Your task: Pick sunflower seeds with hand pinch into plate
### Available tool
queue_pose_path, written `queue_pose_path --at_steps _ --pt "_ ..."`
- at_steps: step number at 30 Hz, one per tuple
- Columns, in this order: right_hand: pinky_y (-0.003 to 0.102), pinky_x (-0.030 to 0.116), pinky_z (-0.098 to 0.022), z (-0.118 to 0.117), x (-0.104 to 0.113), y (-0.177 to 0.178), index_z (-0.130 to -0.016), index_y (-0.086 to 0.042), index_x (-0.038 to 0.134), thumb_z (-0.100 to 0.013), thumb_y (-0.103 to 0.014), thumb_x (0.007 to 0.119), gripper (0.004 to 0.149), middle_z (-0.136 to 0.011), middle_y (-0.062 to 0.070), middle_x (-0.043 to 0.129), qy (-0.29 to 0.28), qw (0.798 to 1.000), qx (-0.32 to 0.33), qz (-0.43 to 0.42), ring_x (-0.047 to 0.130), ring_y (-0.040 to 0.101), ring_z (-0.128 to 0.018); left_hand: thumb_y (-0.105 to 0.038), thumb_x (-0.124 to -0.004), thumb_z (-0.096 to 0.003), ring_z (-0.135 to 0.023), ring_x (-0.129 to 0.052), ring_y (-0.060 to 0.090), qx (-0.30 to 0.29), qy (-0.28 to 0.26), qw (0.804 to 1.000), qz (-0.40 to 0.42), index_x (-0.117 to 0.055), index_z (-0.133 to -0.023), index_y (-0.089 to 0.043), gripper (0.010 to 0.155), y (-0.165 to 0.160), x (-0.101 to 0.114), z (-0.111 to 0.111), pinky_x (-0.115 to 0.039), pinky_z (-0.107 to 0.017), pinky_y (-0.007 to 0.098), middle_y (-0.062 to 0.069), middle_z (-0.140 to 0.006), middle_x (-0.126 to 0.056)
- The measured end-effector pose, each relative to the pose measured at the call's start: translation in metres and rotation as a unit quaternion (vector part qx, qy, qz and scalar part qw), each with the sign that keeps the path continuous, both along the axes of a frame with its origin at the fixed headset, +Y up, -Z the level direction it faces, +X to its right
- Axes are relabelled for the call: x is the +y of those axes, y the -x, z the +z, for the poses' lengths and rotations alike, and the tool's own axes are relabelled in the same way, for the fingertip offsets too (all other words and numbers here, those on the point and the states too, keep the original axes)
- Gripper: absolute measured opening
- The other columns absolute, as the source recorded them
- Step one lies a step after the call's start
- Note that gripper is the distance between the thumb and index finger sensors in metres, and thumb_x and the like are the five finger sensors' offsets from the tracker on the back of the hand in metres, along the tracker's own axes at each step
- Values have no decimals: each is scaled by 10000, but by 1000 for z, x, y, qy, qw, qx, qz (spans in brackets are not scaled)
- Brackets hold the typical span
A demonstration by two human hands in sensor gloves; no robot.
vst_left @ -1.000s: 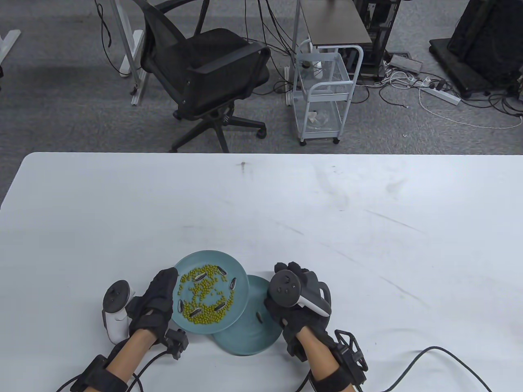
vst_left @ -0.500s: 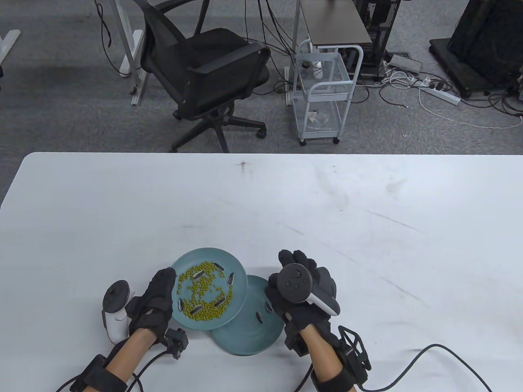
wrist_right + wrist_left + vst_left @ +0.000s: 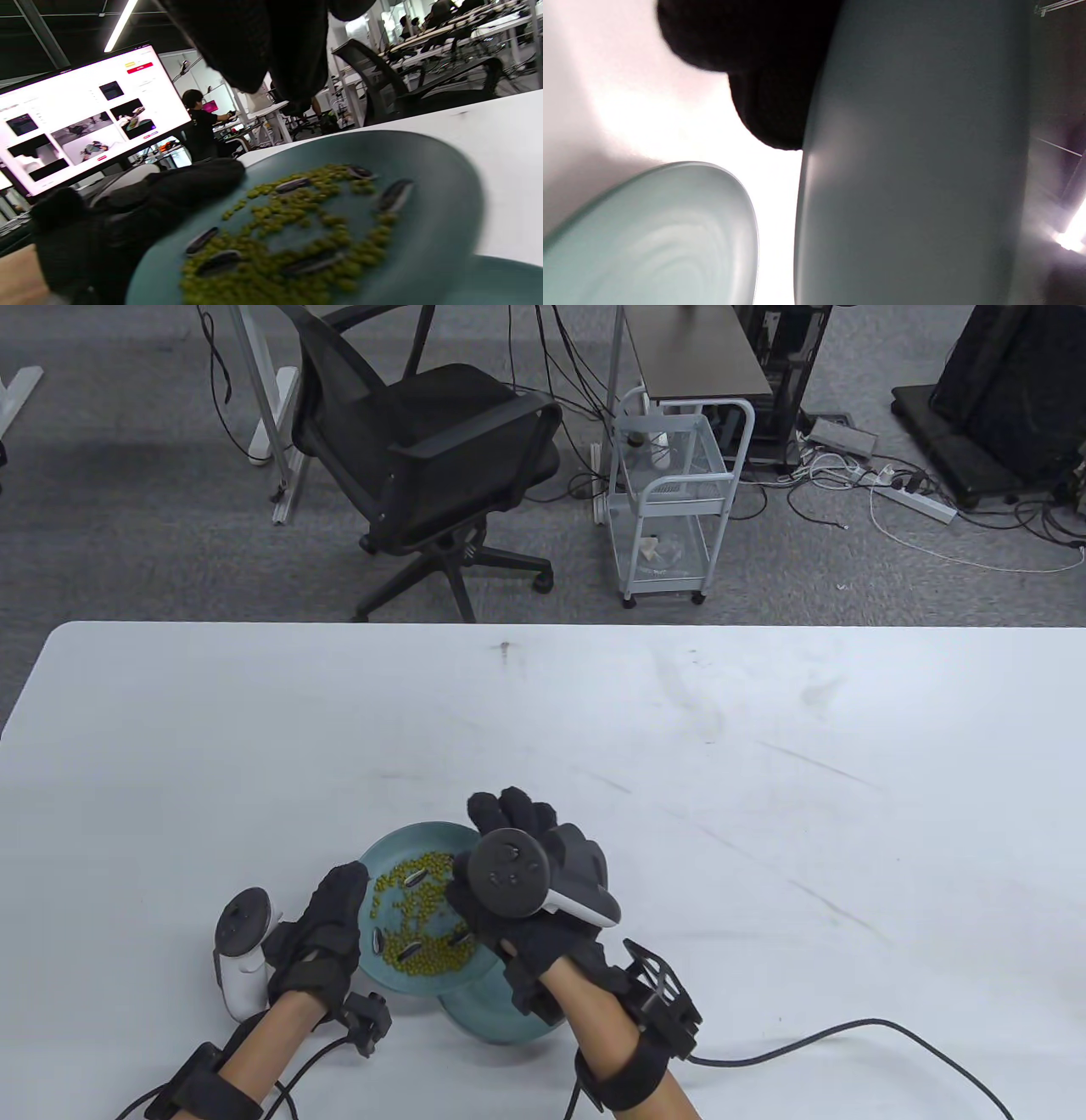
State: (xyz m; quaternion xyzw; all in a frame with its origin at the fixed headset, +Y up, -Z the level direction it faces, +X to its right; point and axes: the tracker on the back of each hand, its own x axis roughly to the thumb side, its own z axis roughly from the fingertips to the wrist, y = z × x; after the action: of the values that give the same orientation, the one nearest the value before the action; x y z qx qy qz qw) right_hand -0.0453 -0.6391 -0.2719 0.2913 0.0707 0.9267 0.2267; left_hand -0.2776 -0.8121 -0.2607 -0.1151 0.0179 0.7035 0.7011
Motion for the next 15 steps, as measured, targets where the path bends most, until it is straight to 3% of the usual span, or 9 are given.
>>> queue_pose_path --at_steps 4,8,15 --pt "788 206 -644 -4 -3 33 -820 84 885 -575 -202 882 377 -1129 377 365 22 999 25 13 246 694 -975 -508 -504 -667 -439 -1020 195 -8 -5 1000 5 -477 -993 -157 479 -1 0 0 -862 -281 272 95 -808 -831" --pt "792 199 -635 -4 -22 62 -827 97 884 -577 -212 881 397 -1125 387 355 60 995 57 59 212 705 -969 -509 -501 -668 -446 -1025 196 -7 -4 1000 5 -474 -992 -154 481 -2 0 1 -869 -287 273 95 -816 -829" --pt "790 181 -631 -3 -45 75 -837 111 874 -578 -209 880 412 -1124 388 340 81 989 72 105 188 704 -965 -508 -491 -669 -461 -1023 201 -1 2 1000 8 -457 -993 -150 484 -1 -4 1 -868 -297 277 99 -831 -814"
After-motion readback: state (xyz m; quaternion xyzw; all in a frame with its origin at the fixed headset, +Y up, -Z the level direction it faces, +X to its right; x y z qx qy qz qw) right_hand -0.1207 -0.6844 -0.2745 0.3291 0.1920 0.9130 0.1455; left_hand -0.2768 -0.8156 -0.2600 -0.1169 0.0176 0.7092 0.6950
